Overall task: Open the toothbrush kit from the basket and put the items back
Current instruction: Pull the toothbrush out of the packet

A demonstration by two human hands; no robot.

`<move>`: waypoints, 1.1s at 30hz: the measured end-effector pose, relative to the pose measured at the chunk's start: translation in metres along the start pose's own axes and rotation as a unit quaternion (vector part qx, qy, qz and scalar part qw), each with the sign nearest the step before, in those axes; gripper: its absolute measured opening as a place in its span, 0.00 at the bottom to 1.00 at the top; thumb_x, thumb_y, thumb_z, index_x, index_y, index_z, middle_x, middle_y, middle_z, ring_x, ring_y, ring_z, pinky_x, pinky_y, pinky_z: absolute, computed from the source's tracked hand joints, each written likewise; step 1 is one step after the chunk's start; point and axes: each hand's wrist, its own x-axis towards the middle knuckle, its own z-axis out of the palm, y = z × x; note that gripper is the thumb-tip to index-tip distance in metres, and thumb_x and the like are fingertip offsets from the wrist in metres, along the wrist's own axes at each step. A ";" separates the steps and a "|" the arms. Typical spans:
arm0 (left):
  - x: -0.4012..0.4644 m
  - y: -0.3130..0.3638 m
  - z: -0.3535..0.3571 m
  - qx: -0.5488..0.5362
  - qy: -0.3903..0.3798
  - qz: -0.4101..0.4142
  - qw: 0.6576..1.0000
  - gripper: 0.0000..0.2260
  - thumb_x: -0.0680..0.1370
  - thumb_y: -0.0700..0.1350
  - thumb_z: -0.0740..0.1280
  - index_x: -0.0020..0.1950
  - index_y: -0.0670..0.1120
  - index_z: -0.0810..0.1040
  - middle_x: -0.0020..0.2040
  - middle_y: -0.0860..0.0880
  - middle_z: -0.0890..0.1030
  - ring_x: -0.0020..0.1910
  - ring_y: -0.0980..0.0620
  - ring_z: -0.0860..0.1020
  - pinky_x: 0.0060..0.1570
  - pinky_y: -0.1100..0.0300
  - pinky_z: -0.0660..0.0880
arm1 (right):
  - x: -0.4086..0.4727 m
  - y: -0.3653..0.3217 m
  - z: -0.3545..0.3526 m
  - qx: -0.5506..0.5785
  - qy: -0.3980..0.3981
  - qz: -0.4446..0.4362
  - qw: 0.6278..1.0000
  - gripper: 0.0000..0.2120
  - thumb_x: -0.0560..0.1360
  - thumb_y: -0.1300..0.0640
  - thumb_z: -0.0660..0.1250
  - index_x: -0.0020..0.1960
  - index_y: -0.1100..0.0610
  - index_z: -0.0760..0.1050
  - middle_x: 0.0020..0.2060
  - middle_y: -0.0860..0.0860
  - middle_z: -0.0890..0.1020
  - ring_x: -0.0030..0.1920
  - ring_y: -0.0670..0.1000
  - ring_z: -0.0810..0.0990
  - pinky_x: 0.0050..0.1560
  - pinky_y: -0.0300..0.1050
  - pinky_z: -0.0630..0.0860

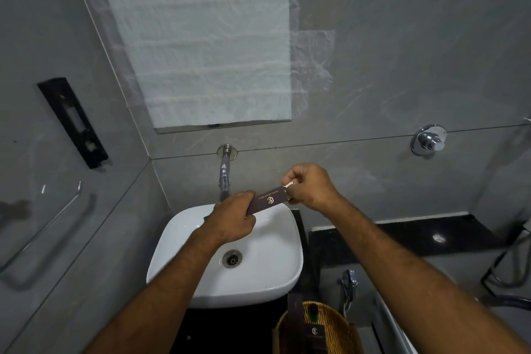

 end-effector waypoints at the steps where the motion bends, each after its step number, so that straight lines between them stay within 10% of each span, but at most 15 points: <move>1: 0.000 0.000 -0.001 0.000 -0.003 0.000 1.000 0.15 0.74 0.43 0.65 0.60 0.52 0.73 0.52 0.51 0.79 0.48 0.46 0.79 0.51 0.48 0.79 | 0.000 0.004 0.000 0.020 0.007 -0.002 1.000 0.14 0.69 0.74 0.68 0.34 0.56 0.78 0.32 0.55 0.81 0.30 0.54 0.83 0.37 0.54 0.85; 12: 0.016 0.026 -0.062 0.201 -0.030 0.109 0.973 0.13 0.70 0.46 0.65 0.55 0.52 0.75 0.51 0.51 0.80 0.49 0.47 0.79 0.44 0.52 0.70 | -0.017 0.039 0.019 0.418 0.045 0.141 0.896 0.05 0.68 0.70 0.65 0.34 0.65 0.77 0.30 0.58 0.79 0.30 0.55 0.82 0.31 0.46 0.82; 18: 0.042 0.092 -0.118 0.502 -0.119 0.205 0.832 0.10 0.70 0.47 0.67 0.51 0.53 0.78 0.47 0.50 0.80 0.47 0.46 0.80 0.41 0.52 0.71 | -0.043 0.055 0.059 0.665 -0.034 0.162 0.728 0.12 0.73 0.75 0.60 0.54 0.65 0.73 0.44 0.65 0.85 0.43 0.58 0.87 0.38 0.46 0.84; 24: 0.051 0.130 -0.128 0.611 -0.182 0.232 0.735 0.06 0.73 0.47 0.71 0.46 0.54 0.76 0.40 0.53 0.76 0.44 0.48 0.79 0.51 0.47 0.78 | -0.053 0.054 0.083 0.741 -0.049 0.210 0.636 0.14 0.78 0.66 0.57 0.59 0.69 0.75 0.50 0.66 0.85 0.47 0.63 0.87 0.39 0.51 0.84; 29: 0.052 0.126 -0.125 0.620 -0.193 0.227 0.726 0.08 0.73 0.46 0.71 0.51 0.54 0.77 0.41 0.52 0.75 0.44 0.49 0.78 0.52 0.47 0.78 | -0.052 0.060 0.079 0.734 -0.064 0.221 0.639 0.20 0.79 0.49 0.63 0.59 0.66 0.76 0.53 0.66 0.84 0.50 0.64 0.86 0.39 0.51 0.84; 33: 0.055 0.124 -0.129 0.617 -0.182 0.229 0.731 0.07 0.71 0.48 0.70 0.46 0.56 0.75 0.40 0.53 0.75 0.42 0.49 0.77 0.51 0.48 0.78 | -0.054 0.062 0.077 0.713 -0.084 0.171 0.675 0.17 0.72 0.54 0.73 0.56 0.65 0.78 0.54 0.64 0.85 0.51 0.61 0.86 0.42 0.49 0.84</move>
